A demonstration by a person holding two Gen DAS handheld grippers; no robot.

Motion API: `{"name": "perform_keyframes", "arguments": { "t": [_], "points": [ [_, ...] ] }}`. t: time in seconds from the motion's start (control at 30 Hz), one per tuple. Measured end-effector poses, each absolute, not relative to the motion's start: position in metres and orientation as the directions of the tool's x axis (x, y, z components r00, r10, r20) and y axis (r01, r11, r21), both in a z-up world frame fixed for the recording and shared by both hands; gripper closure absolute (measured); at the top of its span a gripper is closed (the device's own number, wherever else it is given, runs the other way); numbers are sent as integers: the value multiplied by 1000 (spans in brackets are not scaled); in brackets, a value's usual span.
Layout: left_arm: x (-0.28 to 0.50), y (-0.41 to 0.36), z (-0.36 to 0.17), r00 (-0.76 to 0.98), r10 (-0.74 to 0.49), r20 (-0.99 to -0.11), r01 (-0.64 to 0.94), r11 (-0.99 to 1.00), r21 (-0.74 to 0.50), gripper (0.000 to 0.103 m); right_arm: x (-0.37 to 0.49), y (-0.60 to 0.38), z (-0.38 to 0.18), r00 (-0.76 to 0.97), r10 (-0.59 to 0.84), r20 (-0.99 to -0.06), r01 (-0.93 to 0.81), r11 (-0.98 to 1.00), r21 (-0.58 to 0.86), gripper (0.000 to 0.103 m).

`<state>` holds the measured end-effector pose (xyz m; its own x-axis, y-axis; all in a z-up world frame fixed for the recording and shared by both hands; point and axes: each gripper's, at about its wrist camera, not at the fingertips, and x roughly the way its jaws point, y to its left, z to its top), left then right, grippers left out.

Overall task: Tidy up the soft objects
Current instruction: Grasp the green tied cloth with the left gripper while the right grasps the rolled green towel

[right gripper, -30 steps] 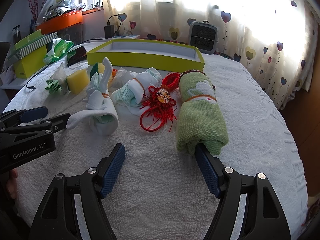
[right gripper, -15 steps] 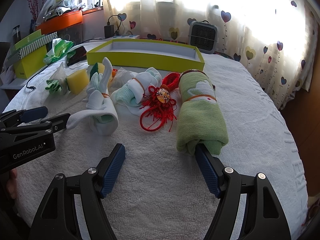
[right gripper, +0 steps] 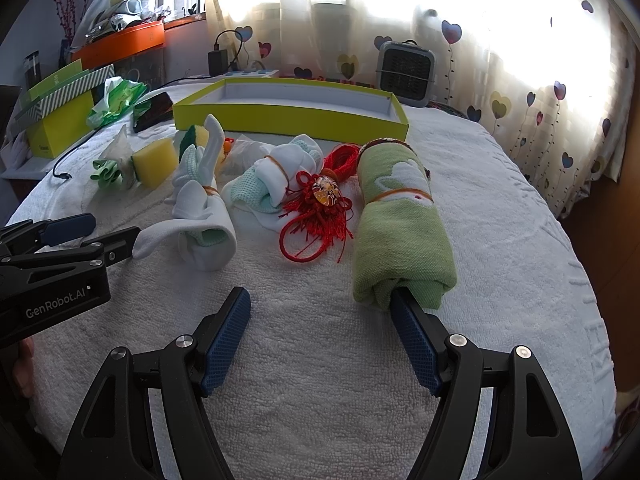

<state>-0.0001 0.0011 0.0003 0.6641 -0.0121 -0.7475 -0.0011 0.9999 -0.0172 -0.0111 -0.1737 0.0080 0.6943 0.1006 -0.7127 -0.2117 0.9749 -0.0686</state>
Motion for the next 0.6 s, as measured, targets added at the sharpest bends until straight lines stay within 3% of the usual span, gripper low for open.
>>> {"name": "perform_keyframes", "arguments": {
  "t": [0.27, 0.6],
  "points": [
    [3, 23, 9, 641, -120, -758, 29, 991, -132, 38, -16, -196, 16, 683, 201, -702, -239, 970, 45, 30],
    [0, 50, 19, 629, -164, -760, -3, 977, -213, 38, -16, -209, 40, 698, 280, -659, -275, 955, 115, 30]
  ]
}}
